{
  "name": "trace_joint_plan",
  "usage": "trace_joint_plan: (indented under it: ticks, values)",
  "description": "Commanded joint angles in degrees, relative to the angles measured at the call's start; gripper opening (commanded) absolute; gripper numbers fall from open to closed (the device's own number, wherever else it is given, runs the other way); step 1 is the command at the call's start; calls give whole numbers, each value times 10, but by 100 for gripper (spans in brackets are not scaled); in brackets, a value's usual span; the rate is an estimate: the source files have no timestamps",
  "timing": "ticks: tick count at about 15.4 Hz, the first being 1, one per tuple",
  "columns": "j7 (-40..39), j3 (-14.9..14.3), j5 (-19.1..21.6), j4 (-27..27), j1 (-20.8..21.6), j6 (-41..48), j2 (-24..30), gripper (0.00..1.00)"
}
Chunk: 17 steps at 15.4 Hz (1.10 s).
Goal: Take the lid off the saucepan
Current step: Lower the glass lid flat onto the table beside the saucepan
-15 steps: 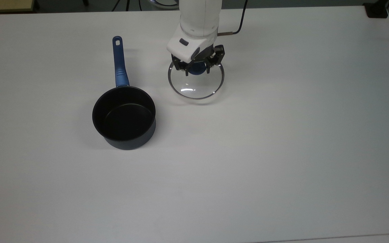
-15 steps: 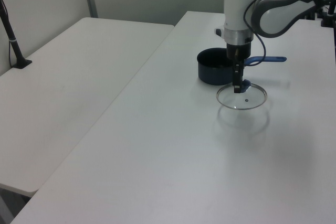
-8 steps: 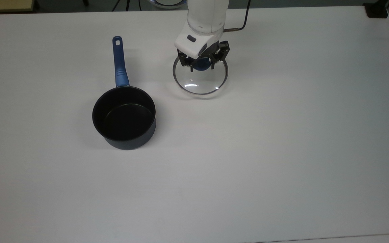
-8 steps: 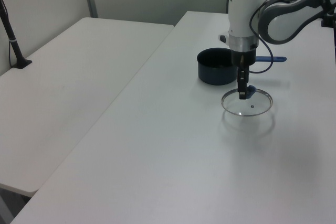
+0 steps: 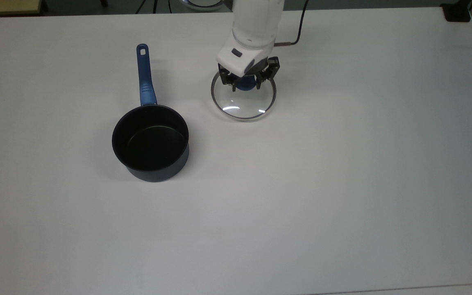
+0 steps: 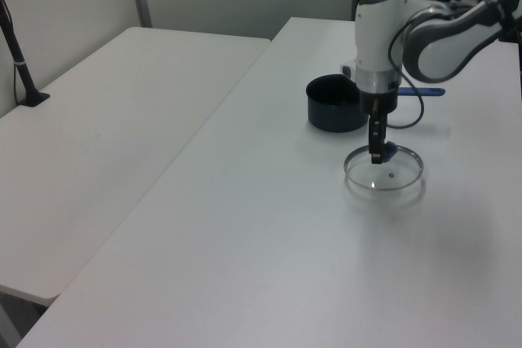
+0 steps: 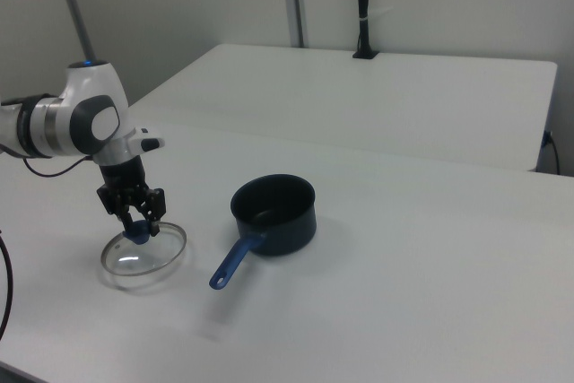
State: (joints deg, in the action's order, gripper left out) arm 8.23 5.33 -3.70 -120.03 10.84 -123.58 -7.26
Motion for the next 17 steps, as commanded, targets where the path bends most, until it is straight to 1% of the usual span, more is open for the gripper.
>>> trace_joint_plan:
  ticks: [1, 9, 14, 15, 17]
  values:
    - [37, -2, -28, -8, 14, -23, -4, 62]
    - [38, -1, -29, -6, 15, -24, -17, 62]
    - [38, -2, -29, -6, 14, -23, -17, 66]
    - [37, -1, -29, -6, 14, -23, -17, 70]
    - [37, -1, -29, -5, 14, -22, -17, 84]
